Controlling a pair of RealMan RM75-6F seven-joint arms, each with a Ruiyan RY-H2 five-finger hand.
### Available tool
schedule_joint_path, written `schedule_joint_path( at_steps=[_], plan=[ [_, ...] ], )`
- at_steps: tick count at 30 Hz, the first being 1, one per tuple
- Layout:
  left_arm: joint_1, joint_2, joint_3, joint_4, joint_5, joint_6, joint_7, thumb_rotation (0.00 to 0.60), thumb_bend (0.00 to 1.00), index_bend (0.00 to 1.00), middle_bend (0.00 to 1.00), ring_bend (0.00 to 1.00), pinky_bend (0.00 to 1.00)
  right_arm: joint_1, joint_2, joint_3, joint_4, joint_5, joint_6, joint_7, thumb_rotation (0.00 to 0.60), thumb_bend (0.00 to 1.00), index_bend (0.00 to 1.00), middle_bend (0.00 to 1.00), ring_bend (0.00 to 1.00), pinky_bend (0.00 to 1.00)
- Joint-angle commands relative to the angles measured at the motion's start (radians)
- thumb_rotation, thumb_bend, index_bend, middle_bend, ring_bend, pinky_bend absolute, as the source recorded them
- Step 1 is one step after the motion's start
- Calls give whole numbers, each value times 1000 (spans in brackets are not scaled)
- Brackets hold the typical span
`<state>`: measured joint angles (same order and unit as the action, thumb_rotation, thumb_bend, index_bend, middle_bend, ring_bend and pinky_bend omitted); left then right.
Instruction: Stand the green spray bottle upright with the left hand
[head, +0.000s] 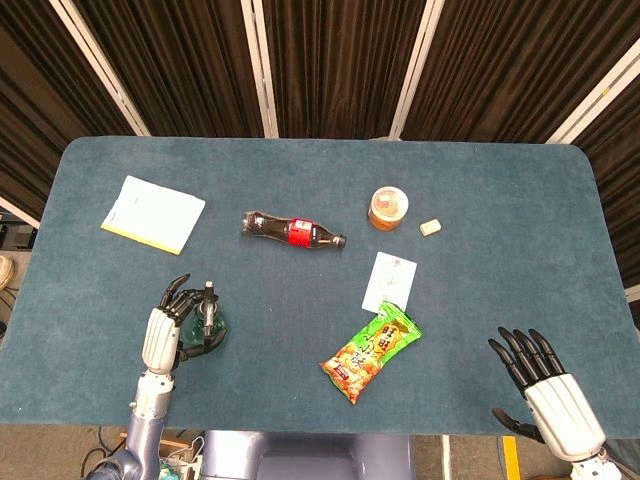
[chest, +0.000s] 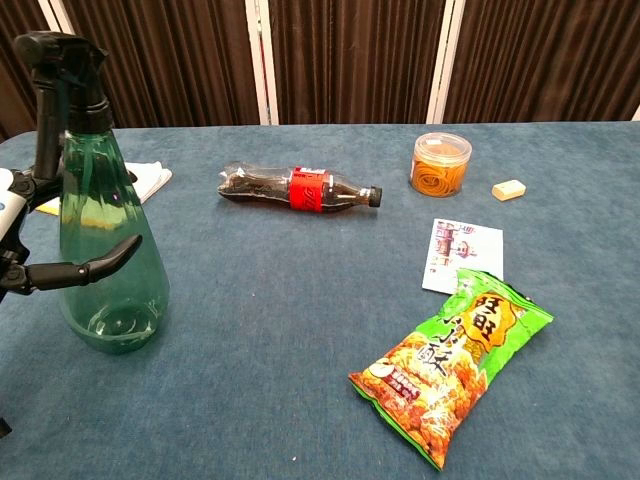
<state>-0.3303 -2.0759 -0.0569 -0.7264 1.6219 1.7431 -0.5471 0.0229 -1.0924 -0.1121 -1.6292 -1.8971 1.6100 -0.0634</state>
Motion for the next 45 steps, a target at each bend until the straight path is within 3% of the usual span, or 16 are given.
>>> schedule_joint_path(
  at_steps=[1, 9, 26, 36, 45],
  plan=[
    [4, -3, 2, 10, -3, -3, -20, 600, 167, 460, 391, 262, 144, -2, 1, 0, -1, 0, 3, -1, 600, 209, 0, 0, 0, 11],
    [23, 6, 8, 31, 0, 18, -64, 600, 124, 310, 232, 143, 118, -3, -3, 1, 5, -4, 11, 4, 600, 215, 0, 0, 0, 11],
    [74, 42, -7, 2, -21, 72, -145, 600, 105, 253, 122, 74, 108, 1, -15, 4, -4, 7, -14, -21, 600, 216, 0, 0, 0, 11],
    [81, 56, -10, -23, -26, 65, -166, 600, 65, 126, 12, 0, 98, 3, -15, 6, -5, 12, -17, -21, 600, 216, 0, 0, 0, 11],
    [101, 66, -6, -35, -25, 79, -171, 600, 55, 112, 0, 0, 79, 1, -15, 5, -5, 7, -11, -22, 600, 216, 0, 0, 0, 11]
  ],
)
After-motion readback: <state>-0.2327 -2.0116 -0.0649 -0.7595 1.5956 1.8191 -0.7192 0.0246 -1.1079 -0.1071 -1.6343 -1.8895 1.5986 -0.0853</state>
